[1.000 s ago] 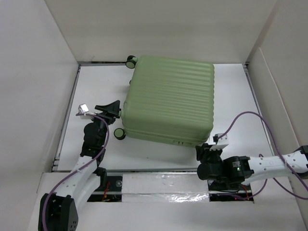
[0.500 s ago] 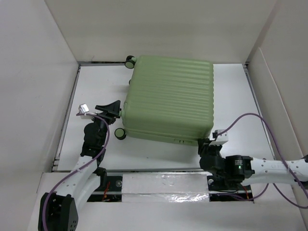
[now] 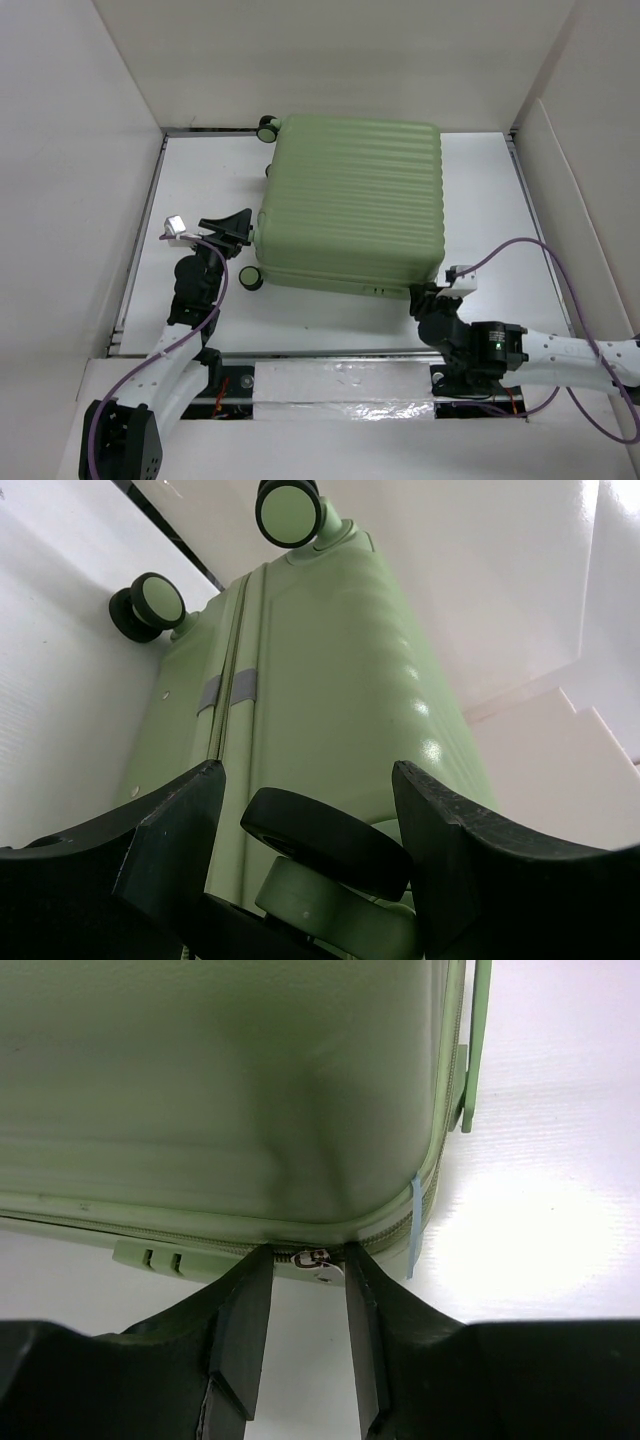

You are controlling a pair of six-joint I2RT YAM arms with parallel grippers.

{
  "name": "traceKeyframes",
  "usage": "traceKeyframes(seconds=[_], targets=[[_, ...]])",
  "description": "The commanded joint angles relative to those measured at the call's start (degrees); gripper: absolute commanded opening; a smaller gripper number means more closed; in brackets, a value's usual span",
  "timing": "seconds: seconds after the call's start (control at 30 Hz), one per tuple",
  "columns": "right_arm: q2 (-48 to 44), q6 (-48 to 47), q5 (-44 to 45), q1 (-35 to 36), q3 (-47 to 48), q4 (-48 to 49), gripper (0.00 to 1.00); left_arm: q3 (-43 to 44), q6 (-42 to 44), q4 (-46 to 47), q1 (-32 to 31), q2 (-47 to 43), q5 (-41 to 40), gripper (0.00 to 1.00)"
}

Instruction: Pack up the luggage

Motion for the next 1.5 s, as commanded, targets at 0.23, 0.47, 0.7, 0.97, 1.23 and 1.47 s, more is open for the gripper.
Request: traceKeyframes(seconds=[0.23, 0.47, 0.7, 0.97, 1.23, 1.47], targets=[[0.5, 10.4, -4.2, 0.4, -0.6, -7.1, 0.45, 2.4, 3.3, 5.9, -0.9, -0.7, 2.5, 0.00], [1.6, 14.8, -4.7, 0.4, 0.9, -11.3, 0.40, 3.1, 3.8, 6.2, -0.9, -0.1, 0.4, 0.00], [3.0, 10.5, -2.7, 0.4, 0.0, -6.2, 0.54, 3.1, 3.5, 7.7, -0.9, 1.4, 1.0, 0.00], [3.0, 0.0, 5.4, 0.4, 0.2, 1.7, 0.49, 1.5, 3.3, 8.5, -0.9, 2.3, 1.4, 0.00], [4.0, -21.3, 0.5, -5.0, -4.3, 28.1, 0.30, 0.8, 3.9, 6.9, -0.9, 1.0, 1.5, 0.00], [7.0, -28.6, -1.8, -5.6, -4.2, 39.4, 0.11, -0.7, 4.4, 6.4, -0.9, 0.8, 3.0, 0.00]])
